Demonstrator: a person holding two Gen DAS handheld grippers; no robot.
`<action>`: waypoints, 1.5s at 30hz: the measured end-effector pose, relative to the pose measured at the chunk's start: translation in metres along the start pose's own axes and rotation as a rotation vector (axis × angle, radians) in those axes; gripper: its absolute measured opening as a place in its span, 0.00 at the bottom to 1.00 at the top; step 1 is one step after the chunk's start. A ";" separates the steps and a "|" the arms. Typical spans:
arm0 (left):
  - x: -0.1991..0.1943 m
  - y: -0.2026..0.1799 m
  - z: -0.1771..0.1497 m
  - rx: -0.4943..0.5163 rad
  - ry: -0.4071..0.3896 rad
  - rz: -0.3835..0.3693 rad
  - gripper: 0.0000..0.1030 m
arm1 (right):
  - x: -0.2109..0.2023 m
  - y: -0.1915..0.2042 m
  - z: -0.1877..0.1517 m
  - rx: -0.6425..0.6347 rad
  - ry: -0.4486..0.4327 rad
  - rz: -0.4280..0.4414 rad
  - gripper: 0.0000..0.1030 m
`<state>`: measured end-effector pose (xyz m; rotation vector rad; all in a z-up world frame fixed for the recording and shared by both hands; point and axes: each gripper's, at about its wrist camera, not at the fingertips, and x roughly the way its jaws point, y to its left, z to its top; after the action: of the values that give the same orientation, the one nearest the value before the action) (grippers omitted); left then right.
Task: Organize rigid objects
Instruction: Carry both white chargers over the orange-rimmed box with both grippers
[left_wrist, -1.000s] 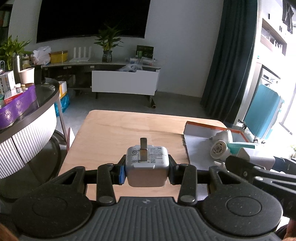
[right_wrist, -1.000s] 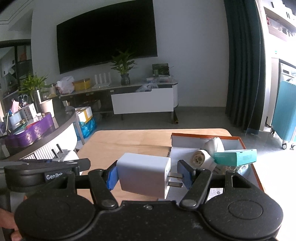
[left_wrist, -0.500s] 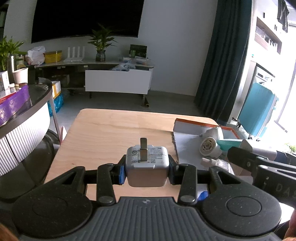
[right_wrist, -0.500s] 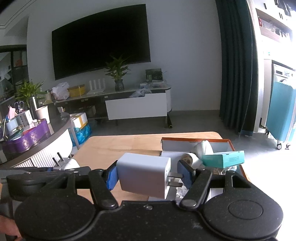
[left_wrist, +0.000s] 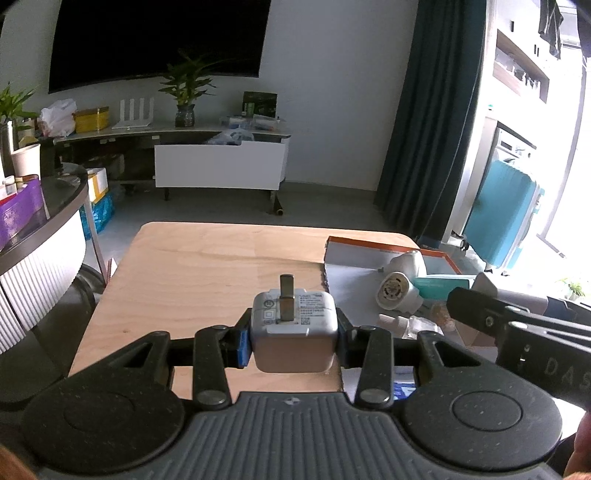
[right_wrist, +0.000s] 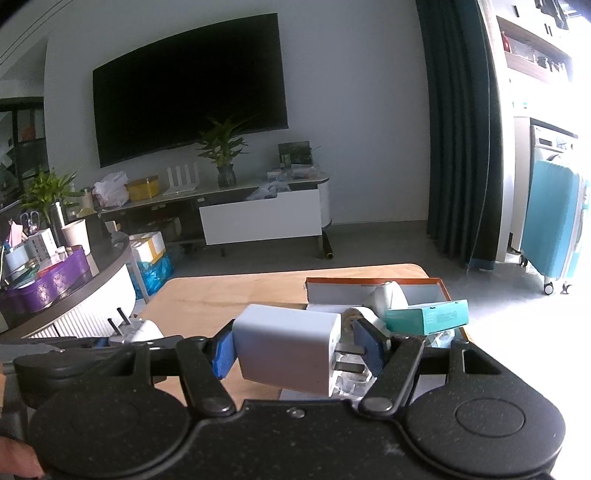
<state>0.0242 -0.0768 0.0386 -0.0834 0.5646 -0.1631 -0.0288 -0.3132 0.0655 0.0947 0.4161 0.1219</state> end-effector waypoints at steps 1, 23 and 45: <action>0.001 -0.001 0.000 0.002 0.001 -0.003 0.41 | -0.001 0.000 0.000 0.000 -0.002 -0.003 0.77; 0.008 -0.031 -0.001 0.049 0.017 -0.062 0.41 | -0.009 -0.019 0.001 0.036 -0.017 -0.055 0.77; 0.031 -0.061 0.003 0.085 0.055 -0.132 0.41 | -0.003 -0.056 0.000 0.087 -0.010 -0.143 0.77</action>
<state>0.0437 -0.1422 0.0327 -0.0337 0.6062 -0.3179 -0.0265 -0.3687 0.0604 0.1509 0.4169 -0.0376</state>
